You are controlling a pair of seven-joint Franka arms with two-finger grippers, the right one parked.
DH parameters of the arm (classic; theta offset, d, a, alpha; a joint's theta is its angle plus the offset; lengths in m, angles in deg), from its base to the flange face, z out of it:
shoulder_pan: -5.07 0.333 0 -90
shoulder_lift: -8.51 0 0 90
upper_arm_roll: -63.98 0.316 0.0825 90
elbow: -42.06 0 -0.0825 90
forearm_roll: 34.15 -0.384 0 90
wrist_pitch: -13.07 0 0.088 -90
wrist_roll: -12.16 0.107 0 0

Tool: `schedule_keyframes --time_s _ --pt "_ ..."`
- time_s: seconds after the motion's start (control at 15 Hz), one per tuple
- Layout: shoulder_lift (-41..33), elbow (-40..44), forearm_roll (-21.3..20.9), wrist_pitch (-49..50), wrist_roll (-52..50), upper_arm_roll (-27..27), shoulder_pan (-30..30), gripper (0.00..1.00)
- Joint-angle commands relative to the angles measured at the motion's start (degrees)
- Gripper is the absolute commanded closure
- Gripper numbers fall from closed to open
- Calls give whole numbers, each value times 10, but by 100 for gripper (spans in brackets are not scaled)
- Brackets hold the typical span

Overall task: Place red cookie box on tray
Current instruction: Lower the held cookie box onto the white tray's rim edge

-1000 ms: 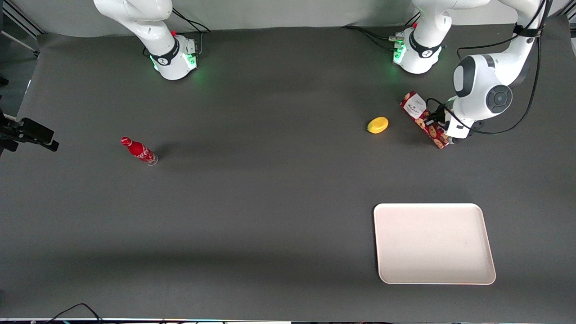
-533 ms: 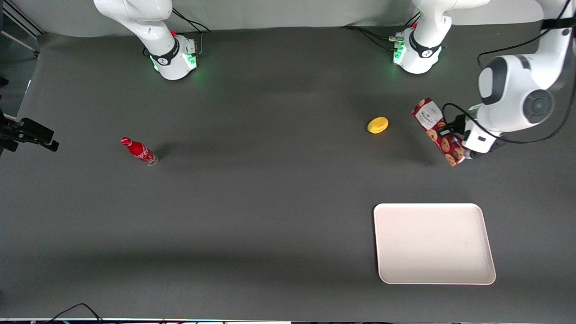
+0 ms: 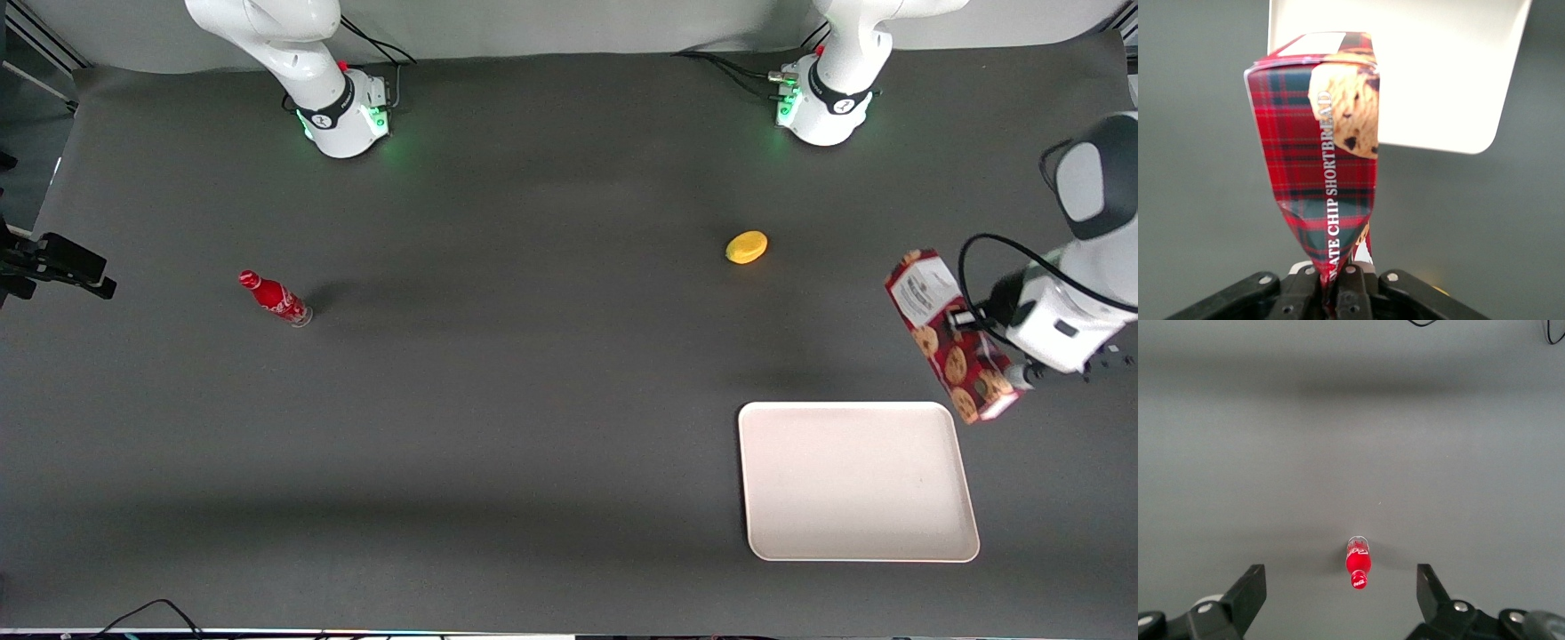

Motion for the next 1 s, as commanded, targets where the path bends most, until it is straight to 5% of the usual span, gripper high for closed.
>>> schedule_keyframes --time_s 0.0,0.53,0.93 --pt "132 177 -11 26 89 3 -5 100" --pt "282 243 -27 -139 116 10 13 100" --pt "357 271 -26 -170 115 9 48 100"
